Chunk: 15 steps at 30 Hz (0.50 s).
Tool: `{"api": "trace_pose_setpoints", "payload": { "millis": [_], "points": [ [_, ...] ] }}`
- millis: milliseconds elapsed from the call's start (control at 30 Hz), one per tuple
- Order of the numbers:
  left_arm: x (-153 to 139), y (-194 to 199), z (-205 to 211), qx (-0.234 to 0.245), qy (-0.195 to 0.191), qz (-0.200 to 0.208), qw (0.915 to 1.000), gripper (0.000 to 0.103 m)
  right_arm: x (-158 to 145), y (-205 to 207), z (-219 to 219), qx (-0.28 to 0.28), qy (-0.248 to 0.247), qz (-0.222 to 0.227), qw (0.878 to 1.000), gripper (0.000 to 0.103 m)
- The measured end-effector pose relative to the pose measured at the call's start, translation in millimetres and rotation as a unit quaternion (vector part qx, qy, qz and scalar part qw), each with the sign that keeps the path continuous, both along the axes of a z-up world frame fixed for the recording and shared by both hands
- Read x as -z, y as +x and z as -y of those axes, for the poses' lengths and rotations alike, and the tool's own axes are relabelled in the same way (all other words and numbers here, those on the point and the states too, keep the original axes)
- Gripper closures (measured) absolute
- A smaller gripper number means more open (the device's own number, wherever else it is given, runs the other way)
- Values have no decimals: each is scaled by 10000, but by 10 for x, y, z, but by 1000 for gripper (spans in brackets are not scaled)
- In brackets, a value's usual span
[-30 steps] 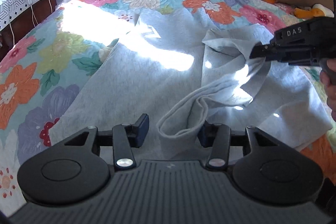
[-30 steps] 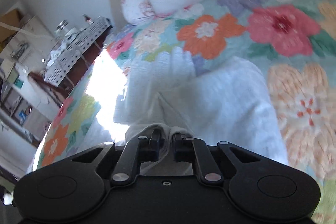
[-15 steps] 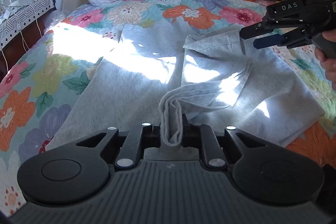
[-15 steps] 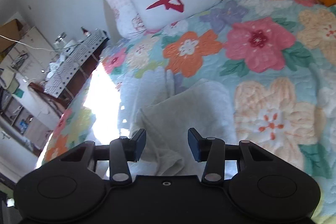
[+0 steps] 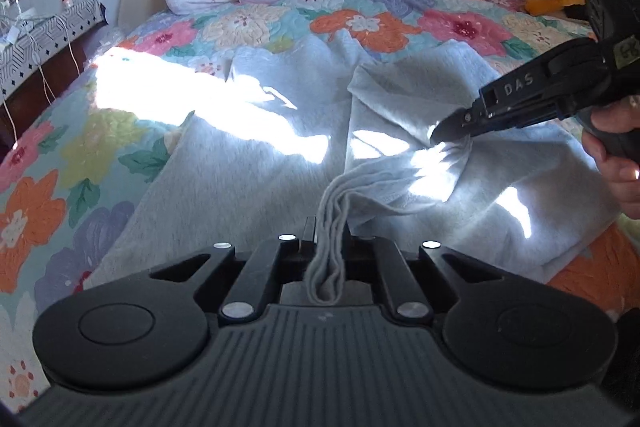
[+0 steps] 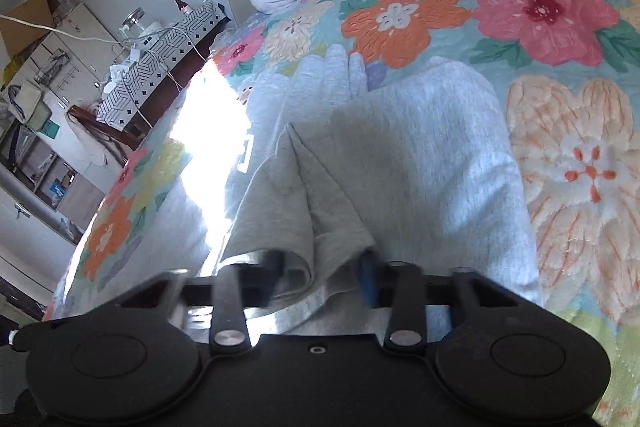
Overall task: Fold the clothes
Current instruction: 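Grasp the folded shirt edge with the left gripper while the right gripper grasps the other edge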
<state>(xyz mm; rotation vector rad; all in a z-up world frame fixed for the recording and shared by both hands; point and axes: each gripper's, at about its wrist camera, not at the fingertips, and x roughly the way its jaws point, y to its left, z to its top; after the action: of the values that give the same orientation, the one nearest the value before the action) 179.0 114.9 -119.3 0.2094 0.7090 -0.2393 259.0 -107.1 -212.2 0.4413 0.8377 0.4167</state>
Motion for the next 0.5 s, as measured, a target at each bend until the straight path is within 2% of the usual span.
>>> {"api": "trace_pose_setpoints", "payload": {
  "millis": [67,133,200,300,367,400,433,500],
  "points": [
    [-161,-15,-1,-159,91,285,9994,97,-66,62,-78,-150,-28,119,9998,91],
    [-353,-57,-101,-359,-56,472,9982,97,-244,139,-190,-353,-8,356,9987,91],
    [-528,-113,-223,-624,-115,693,9956,97,-464,267,-323,-565,239,552,9966,91],
    [-626,-200,-458,-1069,-134,887,9902,97,-729,475,-563,-856,620,744,9916,91],
    [-542,-161,-679,-1390,-402,581,9878,97,-839,632,-779,-1073,825,739,9880,91],
    [-456,-123,-789,-1650,-653,293,9837,96,-852,716,-904,-1199,870,651,9868,91],
    [-367,-84,-898,-1908,-900,-1,9775,95,-812,803,-1045,-1311,886,451,9864,89],
    [-103,15,-1105,-2452,-1277,-745,9581,94,-693,892,-1198,-1332,910,34,9869,80]
  ]
}}
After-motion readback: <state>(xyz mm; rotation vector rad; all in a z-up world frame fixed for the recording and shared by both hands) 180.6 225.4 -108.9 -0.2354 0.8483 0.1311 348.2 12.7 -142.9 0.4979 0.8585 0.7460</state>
